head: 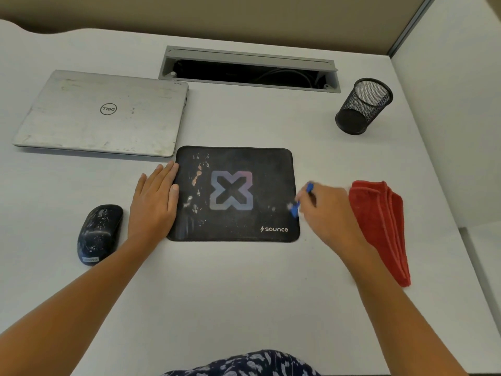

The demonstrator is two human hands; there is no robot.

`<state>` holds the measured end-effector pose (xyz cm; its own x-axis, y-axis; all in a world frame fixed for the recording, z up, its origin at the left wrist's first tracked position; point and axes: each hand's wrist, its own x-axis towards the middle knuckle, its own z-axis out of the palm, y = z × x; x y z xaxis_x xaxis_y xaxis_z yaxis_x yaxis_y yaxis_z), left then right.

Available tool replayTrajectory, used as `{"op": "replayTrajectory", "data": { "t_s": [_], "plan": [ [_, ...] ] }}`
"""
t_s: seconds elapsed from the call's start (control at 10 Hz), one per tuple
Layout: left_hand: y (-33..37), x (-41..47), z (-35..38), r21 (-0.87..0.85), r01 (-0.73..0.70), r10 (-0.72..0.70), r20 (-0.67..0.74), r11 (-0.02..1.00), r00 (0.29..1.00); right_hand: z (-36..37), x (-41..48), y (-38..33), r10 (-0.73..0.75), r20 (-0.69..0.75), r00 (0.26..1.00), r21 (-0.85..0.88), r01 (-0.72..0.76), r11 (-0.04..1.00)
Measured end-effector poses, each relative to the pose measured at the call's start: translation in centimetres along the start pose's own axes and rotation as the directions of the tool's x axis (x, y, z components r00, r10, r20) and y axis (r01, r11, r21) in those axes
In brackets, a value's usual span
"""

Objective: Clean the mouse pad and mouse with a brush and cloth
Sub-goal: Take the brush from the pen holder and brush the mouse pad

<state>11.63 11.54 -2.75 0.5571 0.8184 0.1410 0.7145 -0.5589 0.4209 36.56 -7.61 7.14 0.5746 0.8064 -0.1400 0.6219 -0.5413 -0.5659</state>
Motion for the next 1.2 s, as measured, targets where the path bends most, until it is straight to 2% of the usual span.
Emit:
{"op": "replayTrajectory", "data": {
  "t_s": [0.1,0.2,0.3,0.4,0.5,0.6,0.7,0.8,0.9,1.0,1.1,1.2],
  "plan": [
    [0.1,0.0,0.0,0.004,0.002,-0.002,0.001,1.0,1.0,-0.6,-2.7,0.8,-0.018,0.177,0.984,0.013,0.016,1.0],
    [0.1,0.1,0.0,0.009,0.002,-0.002,0.004,1.0,1.0,-0.9,-1.9,1.1,0.007,0.056,0.998,0.175,-0.017,0.984],
    [0.0,0.0,0.0,0.012,-0.002,0.002,-0.001,1.0,1.0,-0.6,1.1,0.7,0.106,-0.058,0.993,0.352,-0.079,0.933],
    [0.0,0.0,0.0,0.011,0.002,-0.002,0.0,1.0,1.0,-0.2,1.7,0.5,0.087,-0.076,0.993,0.298,-0.06,0.953],
    [0.1,0.0,0.0,0.013,0.001,-0.001,-0.002,1.0,1.0,0.1,-0.1,0.8,-0.084,0.247,0.965,0.151,0.047,0.987],
    [0.1,0.1,0.0,0.007,0.001,-0.001,-0.001,1.0,1.0,-0.1,-0.4,1.3,-0.126,0.222,0.967,0.196,0.083,0.977],
    [0.1,0.0,0.0,0.006,-0.001,0.001,-0.008,1.0,1.0,-0.5,1.1,1.3,-0.018,-0.083,0.996,0.267,0.039,0.963],
    [0.1,0.0,-0.1,0.006,0.0,0.0,-0.003,1.0,1.0,0.1,0.9,1.1,-0.032,0.019,0.999,0.184,0.028,0.983],
    [0.0,0.0,0.0,0.01,0.003,-0.003,-0.003,1.0,1.0,0.9,-0.4,0.3,-0.116,0.239,0.964,0.224,0.062,0.973],
    [0.0,0.0,0.0,0.006,0.003,-0.003,-0.003,1.0,1.0,0.8,0.0,0.2,-0.065,0.049,0.997,0.323,0.046,0.945],
    [0.1,0.0,0.0,0.0,0.003,-0.003,-0.004,1.0,1.0,1.1,0.1,-0.4,-0.058,0.084,0.995,0.265,0.034,0.964],
    [0.1,0.0,-0.1,0.0,0.004,-0.004,-0.005,1.0,1.0,1.4,-0.7,-0.9,-0.108,0.281,0.954,0.199,0.052,0.979]
  ]
}}
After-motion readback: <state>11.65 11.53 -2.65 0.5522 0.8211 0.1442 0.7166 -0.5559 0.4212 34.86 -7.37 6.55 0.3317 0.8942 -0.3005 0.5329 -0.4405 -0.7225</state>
